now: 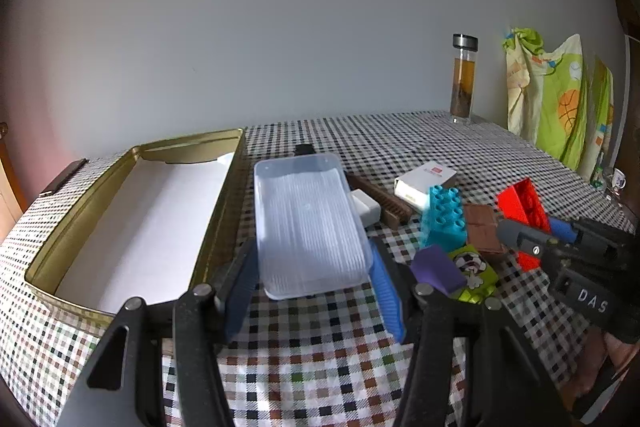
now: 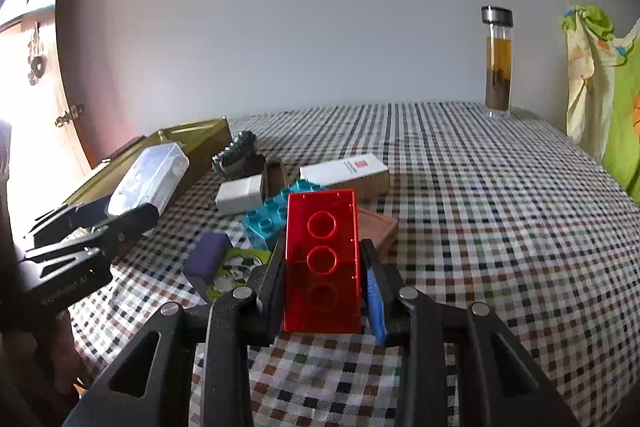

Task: Organize rigid objects
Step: 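Lift the clear box and red brick and carry both over the gold tin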

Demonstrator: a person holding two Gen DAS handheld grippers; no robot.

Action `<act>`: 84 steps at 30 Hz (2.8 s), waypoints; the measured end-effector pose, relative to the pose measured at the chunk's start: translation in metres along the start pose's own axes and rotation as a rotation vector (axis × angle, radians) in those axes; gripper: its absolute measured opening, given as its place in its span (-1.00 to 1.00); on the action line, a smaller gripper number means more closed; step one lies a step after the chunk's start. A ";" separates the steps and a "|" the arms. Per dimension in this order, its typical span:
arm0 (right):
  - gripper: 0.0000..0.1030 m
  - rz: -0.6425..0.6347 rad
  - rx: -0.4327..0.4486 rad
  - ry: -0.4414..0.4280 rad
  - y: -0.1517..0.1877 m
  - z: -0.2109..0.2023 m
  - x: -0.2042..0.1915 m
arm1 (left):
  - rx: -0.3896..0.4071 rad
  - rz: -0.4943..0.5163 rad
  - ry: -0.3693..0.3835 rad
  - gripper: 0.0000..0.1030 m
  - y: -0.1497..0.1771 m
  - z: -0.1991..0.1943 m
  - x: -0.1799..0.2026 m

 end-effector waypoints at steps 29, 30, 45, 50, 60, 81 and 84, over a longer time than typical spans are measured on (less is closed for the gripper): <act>-0.30 0.036 0.135 -0.059 -0.015 -0.012 -0.007 | 0.146 -0.052 -0.014 0.05 0.001 -0.027 -0.013; -0.30 0.033 0.132 -0.060 -0.015 -0.011 -0.009 | 0.157 -0.052 -0.028 0.05 0.002 -0.029 -0.015; -0.30 -0.057 0.098 -0.089 -0.022 0.006 -0.059 | 0.198 -0.124 -0.108 0.05 0.008 -0.042 -0.065; -0.30 -0.082 0.090 -0.099 -0.023 0.010 -0.069 | 0.200 -0.141 -0.121 0.05 0.011 -0.044 -0.077; -0.30 -0.131 0.062 -0.133 -0.022 0.018 -0.093 | 0.188 -0.171 -0.165 0.05 0.014 -0.045 -0.101; -0.30 -0.237 -0.012 -0.236 -0.028 0.036 -0.145 | 0.120 -0.197 -0.234 0.05 0.015 -0.040 -0.149; -0.30 -0.247 -0.037 -0.248 -0.035 0.041 -0.154 | 0.092 -0.183 -0.227 0.05 0.011 -0.035 -0.155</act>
Point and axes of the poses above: each gripper's, at about its wrist camera, not at the fingertips, and z roughly the way its jaws point, x to its right, y to its underside, the point moved 5 cm from there along z, roughly the way its jaws point, and after that the axes turned 11 degrees about -x, right-handed, at the moved point
